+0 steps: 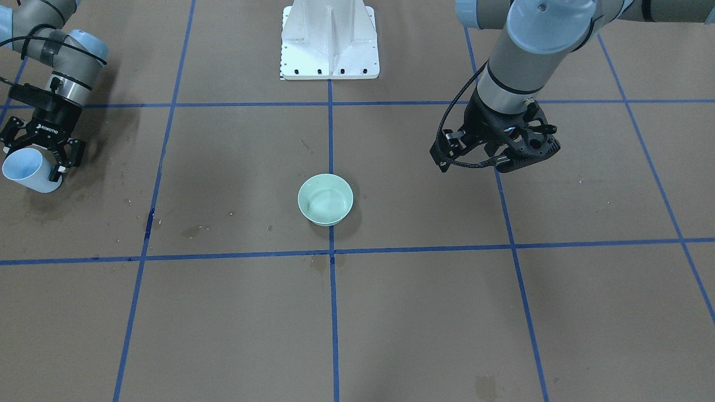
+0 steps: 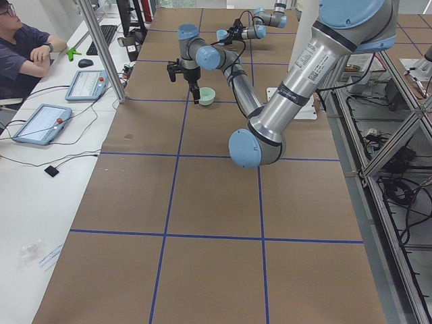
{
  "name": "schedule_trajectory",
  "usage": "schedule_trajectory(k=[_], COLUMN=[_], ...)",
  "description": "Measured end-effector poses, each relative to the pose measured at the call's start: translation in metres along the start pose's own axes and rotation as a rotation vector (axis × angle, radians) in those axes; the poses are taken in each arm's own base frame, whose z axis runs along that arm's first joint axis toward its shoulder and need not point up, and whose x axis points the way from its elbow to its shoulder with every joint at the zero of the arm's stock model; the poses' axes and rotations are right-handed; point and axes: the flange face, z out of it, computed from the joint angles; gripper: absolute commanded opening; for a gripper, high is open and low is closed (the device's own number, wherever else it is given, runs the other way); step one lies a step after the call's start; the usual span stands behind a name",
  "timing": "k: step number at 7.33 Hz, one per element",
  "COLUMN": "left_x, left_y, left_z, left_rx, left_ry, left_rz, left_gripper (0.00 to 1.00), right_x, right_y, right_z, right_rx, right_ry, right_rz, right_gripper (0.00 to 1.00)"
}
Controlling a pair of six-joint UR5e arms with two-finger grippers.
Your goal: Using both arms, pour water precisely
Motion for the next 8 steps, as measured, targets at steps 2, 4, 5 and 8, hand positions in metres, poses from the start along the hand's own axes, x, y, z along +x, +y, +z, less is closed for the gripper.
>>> schedule_trajectory(k=[2, 4, 5, 8], left_x=[0.0, 0.001, 0.001, 0.001], left_y=[0.0, 0.0, 0.001, 0.001], left_z=[0.0, -0.001, -0.001, -0.001], left_rx=[-0.001, -0.002, -0.002, -0.002], left_ry=[0.001, 0.002, 0.002, 0.003], left_rz=[0.001, 0.002, 0.003, 0.004], left_gripper=[1.0, 1.0, 1.0, 1.0], right_x=[-0.004, -0.005, -0.005, -0.006], right_y=[0.007, 0.007, 0.005, -0.01], right_z=[0.011, 0.015, 0.016, 0.021], right_rx=[0.008, 0.011, 0.012, 0.016], right_ry=[0.017, 0.025, 0.024, 0.018], right_rz=[0.002, 0.008, 0.018, 0.033], right_gripper=[0.98, 0.39, 0.06, 0.0])
